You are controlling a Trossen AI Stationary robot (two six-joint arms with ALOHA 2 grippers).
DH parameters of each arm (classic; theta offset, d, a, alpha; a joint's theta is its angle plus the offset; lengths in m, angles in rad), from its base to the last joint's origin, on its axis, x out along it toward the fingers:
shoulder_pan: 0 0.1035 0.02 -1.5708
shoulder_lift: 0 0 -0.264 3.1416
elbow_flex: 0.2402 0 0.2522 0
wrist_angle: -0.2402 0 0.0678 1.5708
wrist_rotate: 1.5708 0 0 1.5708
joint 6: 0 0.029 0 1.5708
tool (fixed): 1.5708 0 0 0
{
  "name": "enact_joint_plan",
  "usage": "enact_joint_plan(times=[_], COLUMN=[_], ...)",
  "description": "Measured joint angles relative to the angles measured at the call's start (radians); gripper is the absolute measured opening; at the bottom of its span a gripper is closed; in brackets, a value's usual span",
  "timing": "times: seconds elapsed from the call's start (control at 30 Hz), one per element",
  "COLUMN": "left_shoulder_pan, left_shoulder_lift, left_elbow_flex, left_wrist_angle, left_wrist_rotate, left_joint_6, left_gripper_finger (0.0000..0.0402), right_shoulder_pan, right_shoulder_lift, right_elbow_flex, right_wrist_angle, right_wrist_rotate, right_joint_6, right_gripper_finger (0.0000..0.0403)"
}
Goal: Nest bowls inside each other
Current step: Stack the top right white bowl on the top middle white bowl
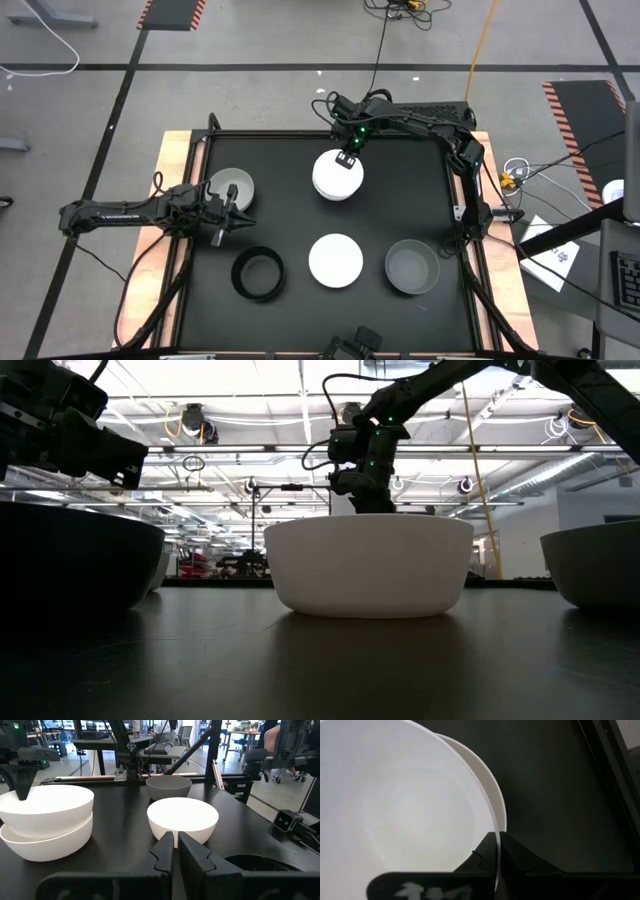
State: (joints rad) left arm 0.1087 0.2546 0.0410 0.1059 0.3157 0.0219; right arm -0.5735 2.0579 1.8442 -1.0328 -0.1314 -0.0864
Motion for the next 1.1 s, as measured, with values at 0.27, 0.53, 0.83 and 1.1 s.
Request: enact_joint_plan(times=[0.27, 0.53, 0.83, 1.1], left_shoulder_pan=[0.000, 0.000, 0.000, 0.000], left_shoulder_lift=[0.000, 0.000, 0.000, 0.000], left_elbow_flex=[0.000, 0.000, 0.000, 0.000], left_wrist_angle=[-0.006, -0.006, -0.016, -0.015], left_wrist_rotate=[0.000, 0.000, 0.000, 0.000], left_joint_6=[0.000, 0.000, 0.000, 0.000], left_gripper_finger=[0.0026, 0.0026, 0.0026, 0.0026], right_shoulder_pan=[0.000, 0.000, 0.000, 0.005], right_shoulder_lift=[0.000, 0.000, 0.008, 0.086], right_elbow_flex=[0.000, 0.000, 0.000, 0.002], right_wrist_angle=[-0.037, -0.021, 0.029, 0.004], right_wrist_rotate=[0.000, 0.000, -0.006, -0.036], right_joint_6=[0.004, -0.002, -0.007, -0.010], right_gripper_finger=[0.0000, 0.0000, 0.0000, 0.0000])
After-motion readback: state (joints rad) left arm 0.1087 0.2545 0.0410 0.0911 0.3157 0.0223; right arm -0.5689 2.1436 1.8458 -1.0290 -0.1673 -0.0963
